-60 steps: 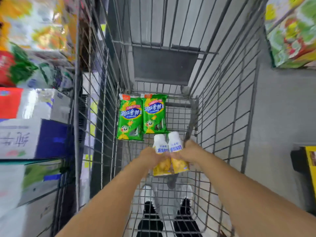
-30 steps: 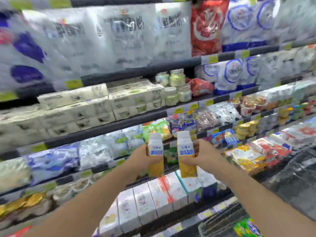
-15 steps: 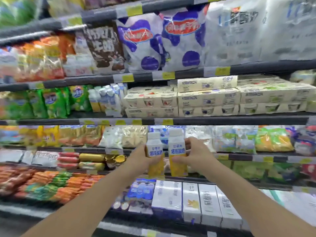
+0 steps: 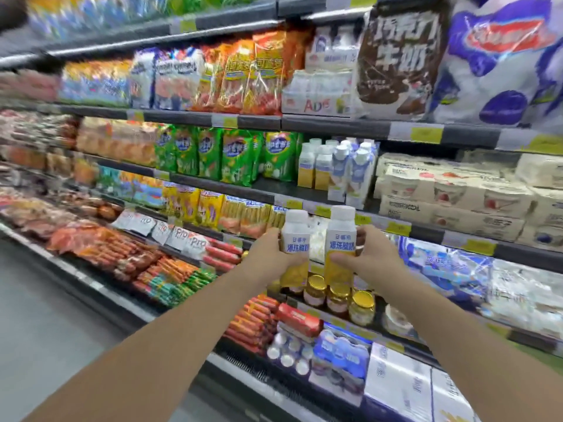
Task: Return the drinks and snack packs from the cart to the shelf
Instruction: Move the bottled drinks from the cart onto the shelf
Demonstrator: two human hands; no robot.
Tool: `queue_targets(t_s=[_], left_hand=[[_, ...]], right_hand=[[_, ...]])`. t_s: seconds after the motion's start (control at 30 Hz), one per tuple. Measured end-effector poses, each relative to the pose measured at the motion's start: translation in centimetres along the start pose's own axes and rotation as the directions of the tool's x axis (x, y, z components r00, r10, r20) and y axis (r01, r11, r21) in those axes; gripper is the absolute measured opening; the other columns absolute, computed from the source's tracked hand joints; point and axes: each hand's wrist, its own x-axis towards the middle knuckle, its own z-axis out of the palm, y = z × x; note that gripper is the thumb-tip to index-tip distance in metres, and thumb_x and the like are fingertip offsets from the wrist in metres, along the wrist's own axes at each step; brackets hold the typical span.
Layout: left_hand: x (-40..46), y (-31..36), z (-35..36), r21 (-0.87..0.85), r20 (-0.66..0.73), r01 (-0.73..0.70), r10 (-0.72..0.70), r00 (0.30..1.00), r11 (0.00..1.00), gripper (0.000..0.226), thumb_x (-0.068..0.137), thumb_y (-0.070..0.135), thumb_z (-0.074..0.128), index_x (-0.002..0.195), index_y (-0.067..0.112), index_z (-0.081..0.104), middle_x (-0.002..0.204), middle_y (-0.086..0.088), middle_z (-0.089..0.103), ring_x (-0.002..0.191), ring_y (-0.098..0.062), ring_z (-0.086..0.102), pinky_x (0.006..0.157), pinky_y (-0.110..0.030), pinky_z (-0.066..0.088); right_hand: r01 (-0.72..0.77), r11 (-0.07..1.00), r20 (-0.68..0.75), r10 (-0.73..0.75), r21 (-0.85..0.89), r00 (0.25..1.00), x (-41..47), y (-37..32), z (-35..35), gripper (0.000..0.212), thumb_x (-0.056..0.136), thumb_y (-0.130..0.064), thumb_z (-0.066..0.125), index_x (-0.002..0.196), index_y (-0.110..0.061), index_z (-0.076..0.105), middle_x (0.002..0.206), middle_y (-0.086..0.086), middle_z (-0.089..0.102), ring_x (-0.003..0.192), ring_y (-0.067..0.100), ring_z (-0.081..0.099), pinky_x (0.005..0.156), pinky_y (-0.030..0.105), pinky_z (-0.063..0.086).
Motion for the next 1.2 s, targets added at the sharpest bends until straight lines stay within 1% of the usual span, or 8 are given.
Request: queue_targets(t_s=[0.23,0.37,0.53,0.77,0.87,0.97,1.1,1.2], left_hand=[[6.8,0.3,-1.1,-0.028,-0.049,0.003,-0.004,0.999,1.0,0.044,0.082,0.023,0.08,0.119,0.02,0.056,0.109,0.002,0.067,0.093,-0.01,0.064,0.068,-0.025,0.051],[11.0,2.2,-1.5,0.053,-0.074,-0.021,0.025,0.997,0.998,0.044,0.08,0.021,0.081,0.118,0.022,0.058,0.108,0.002,0.069,0.09,-0.01,0.065,0.064,-0.023,0.05],[16.3,3.7,-2.4,0.075,-0.17,-0.077,0.089,0.981,0.994,0.038,0.08,0.024,0.081,0.112,0.019,0.061,0.103,0.002,0.07,0.092,-0.013,0.066,0.072,-0.028,0.053],[24.2,3.2,-4.7,0.065,-0.169,-0.112,0.121,0.978,0.992,0.04,0.079,0.021,0.082,0.112,0.018,0.061,0.104,0.003,0.071,0.089,-0.011,0.066,0.071,-0.027,0.053],[27.5,2.8,-5.5,0.059,-0.124,-0.132,0.139,0.983,0.989,0.044,0.078,0.02,0.083,0.115,0.017,0.06,0.105,0.002,0.071,0.09,-0.012,0.066,0.072,-0.027,0.053],[30.5,2.2,-6.0,0.072,-0.04,-0.151,0.154,0.987,0.986,0.046,0.075,0.02,0.085,0.114,0.019,0.061,0.105,0.001,0.072,0.096,-0.018,0.068,0.083,-0.038,0.057],[33.3,1.3,-6.2,0.096,0.037,-0.189,0.186,0.982,0.977,0.045,0.075,0.02,0.085,0.112,0.02,0.059,0.103,0.002,0.07,0.095,-0.018,0.066,0.085,-0.037,0.055],[34.6,0.7,-6.2,0.098,0.074,-0.223,0.216,0.973,0.97,0.054,0.073,0.023,0.087,0.119,0.018,0.059,0.104,0.002,0.071,0.095,-0.018,0.066,0.087,-0.04,0.056]], right_hand=[[0.023,0.999,-0.018,-0.022,0.031,1.0,7.8,-1.0,1.3,0.045,0.079,-0.022,0.083,0.11,-0.017,0.05,0.098,-0.006,0.06,0.082,0.008,0.059,0.064,0.023,0.046],[0.036,0.998,-0.03,-0.035,0.047,0.999,12.1,-1.7,1.2,0.049,0.077,-0.021,0.084,0.115,-0.013,0.053,0.099,-0.003,0.063,0.091,0.015,0.062,0.078,0.031,0.052],[0.068,0.996,-0.063,-0.064,0.062,0.996,16.8,-2.6,2.0,0.045,0.078,-0.018,0.084,0.108,-0.019,0.05,0.106,0.001,0.067,0.098,0.019,0.065,0.087,0.04,0.056],[0.08,0.997,-0.152,-0.078,0.013,0.985,21.2,-3.2,5.8,0.049,0.078,-0.011,0.082,0.116,-0.017,0.052,0.106,-0.001,0.062,0.098,0.014,0.06,0.078,0.023,0.048],[0.081,0.996,-0.238,-0.09,-0.048,0.967,23.3,-3.4,7.8,0.051,0.078,-0.01,0.082,0.118,-0.017,0.052,0.113,0.003,0.059,0.101,0.018,0.059,0.086,0.031,0.052],[0.037,0.997,-0.3,-0.055,-0.066,0.952,25.1,-4.0,9.3,0.044,0.083,-0.001,0.075,0.114,-0.02,0.05,0.111,0.002,0.054,0.088,0.005,0.058,0.069,0.012,0.048],[-0.028,0.991,-0.395,-0.027,-0.133,0.918,26.9,-4.4,11.1,0.044,0.084,-0.003,0.073,0.117,-0.02,0.05,0.111,0.001,0.052,0.093,0.014,0.057,0.077,0.027,0.051],[-0.08,0.987,-0.407,0.017,-0.139,0.913,27.3,-4.5,12.0,0.051,0.084,-0.002,0.073,0.126,-0.017,0.05,0.117,0.002,0.052,0.094,0.011,0.056,0.078,0.021,0.047]])
